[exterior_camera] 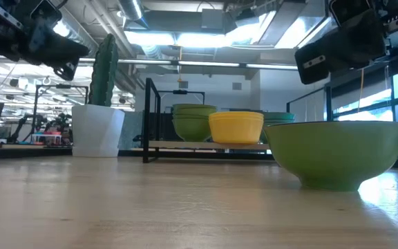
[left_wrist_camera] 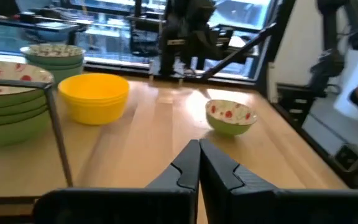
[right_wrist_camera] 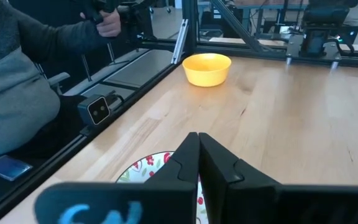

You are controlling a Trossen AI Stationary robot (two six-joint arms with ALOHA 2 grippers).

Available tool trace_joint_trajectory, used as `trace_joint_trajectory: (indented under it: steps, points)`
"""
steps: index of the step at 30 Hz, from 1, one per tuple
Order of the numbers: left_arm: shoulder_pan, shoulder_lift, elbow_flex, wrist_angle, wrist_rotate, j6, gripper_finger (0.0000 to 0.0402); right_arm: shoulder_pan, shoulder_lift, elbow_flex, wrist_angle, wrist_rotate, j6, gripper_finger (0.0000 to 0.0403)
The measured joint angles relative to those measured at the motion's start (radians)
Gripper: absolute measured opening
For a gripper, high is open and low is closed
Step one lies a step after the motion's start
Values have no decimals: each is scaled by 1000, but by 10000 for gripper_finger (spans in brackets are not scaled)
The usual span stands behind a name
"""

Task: Pick & Place Mini bowls
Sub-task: Stack the yellow bowl on top of the yellow bowl on the shelf

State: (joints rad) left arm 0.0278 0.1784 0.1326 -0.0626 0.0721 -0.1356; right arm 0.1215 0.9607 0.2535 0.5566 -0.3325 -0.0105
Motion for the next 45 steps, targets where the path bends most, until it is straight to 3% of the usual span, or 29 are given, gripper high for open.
trace_joint_trajectory:
  steps: [8, 11, 15, 22, 27, 31, 35, 38, 42, 45]
  points:
    - [-143, 42, 0, 123, -200, 67, 2, 0, 0, 0, -7, 1, 0, 8]
    - [-176, 74, -50, 269, -254, 125, 3, 0, 0, 0, 8, 1, -15, 8]
    - [-208, 109, -124, 415, -236, 120, 1, -1, 0, 0, 25, 2, -20, 8]
    - [-319, 200, -112, 381, -193, -55, 2, -1, 0, 0, 27, 62, -47, 8]
    - [-438, 323, 37, 194, -290, -135, 4, -1, 0, 0, 15, 79, -50, 8]
    - [-528, 451, 239, -138, -402, -189, 4, -1, 0, 0, 14, 79, -50, 8]
    - [-587, 595, 425, -417, -417, -309, 4, -1, 0, 0, 10, 79, -50, 8]
    - [-616, 709, 524, -501, -390, -364, 4, -1, 0, 0, -10, 79, -50, 8]
    - [-652, 858, 589, -525, -260, -384, 4, -1, 0, 0, -24, 79, -48, 8]
    - [-669, 951, 604, -526, -205, -510, 4, -1, 0, 0, -24, 79, -47, 8]
